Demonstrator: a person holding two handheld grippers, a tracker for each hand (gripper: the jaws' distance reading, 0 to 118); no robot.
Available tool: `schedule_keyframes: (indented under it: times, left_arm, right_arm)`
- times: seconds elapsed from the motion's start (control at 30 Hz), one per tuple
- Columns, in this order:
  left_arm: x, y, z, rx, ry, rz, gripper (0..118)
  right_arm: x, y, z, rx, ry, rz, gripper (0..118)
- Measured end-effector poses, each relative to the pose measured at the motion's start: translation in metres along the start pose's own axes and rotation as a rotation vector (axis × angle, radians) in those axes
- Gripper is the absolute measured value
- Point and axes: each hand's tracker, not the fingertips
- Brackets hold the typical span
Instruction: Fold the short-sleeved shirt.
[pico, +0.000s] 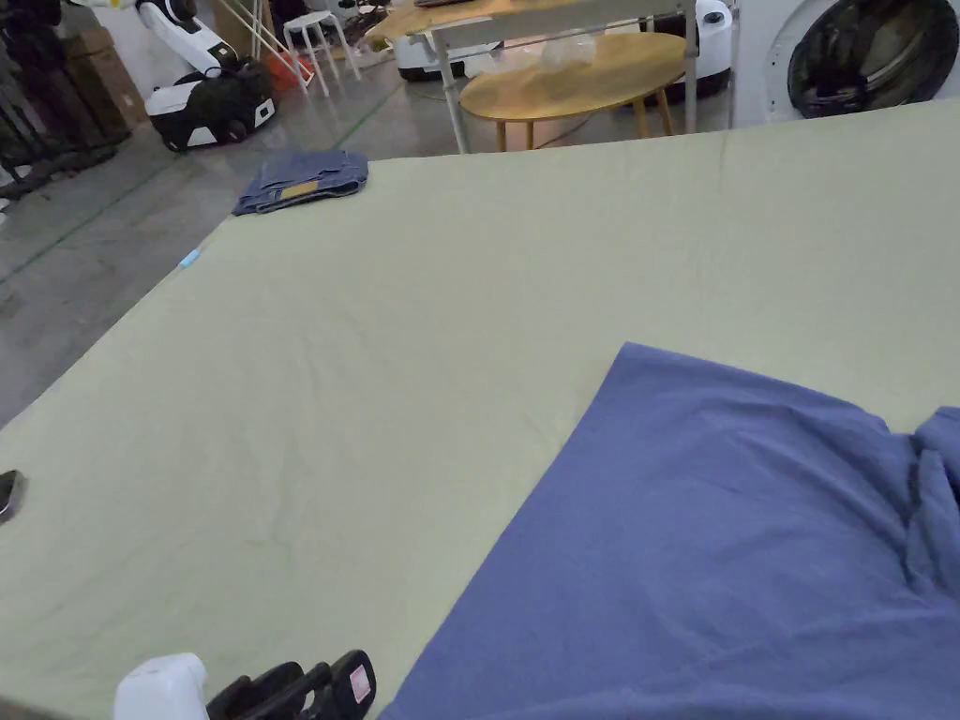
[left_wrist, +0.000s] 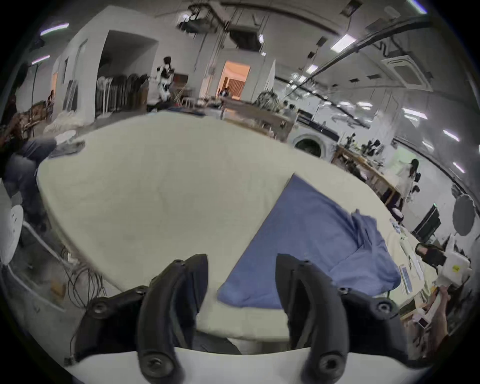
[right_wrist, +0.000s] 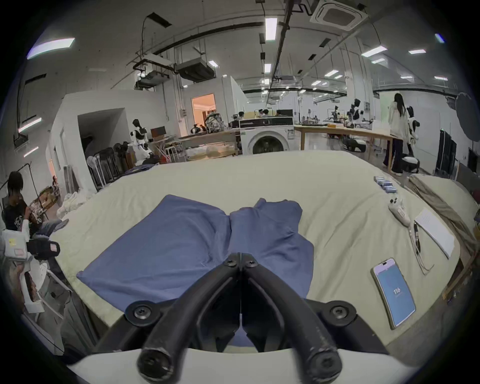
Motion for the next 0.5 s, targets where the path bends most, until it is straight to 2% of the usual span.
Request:
schedule_keyframes:
  times: [0.07,0.13,0.3,0.37,0.43,0.5]
  left_arm:
    - [-0.002,-0.009,-0.014,-0.044,-0.014,0.059,67]
    - [-0.006,-0.015,-0.03,-0.073,-0.036,0.099,68]
    - [0.0,-0.029,-0.06,-0.14,0.013,0.056,68]
    - [-0.002,-0.03,-0.068,-0.183,-0.009,0.078,61]
    - [0.0,-0.032,-0.07,-0.191,-0.008,0.088,44]
    - [0.006,-0.032,-0.072,-0.193,0.026,0.037,35]
  right_arm:
    - [0.001,-0.002,0.0,-0.008,0.013,-0.019,0]
    - [0.003,-0.003,-0.001,-0.02,0.022,-0.044,0]
    - [0.01,-0.008,0.003,-0.037,0.004,-0.06,0]
    - [0.014,-0.009,0.004,-0.046,-0.003,-0.064,0]
    - [0.02,-0.012,0.005,-0.054,-0.015,-0.073,0]
    - [0.023,-0.013,0.005,-0.06,-0.022,-0.087,0]
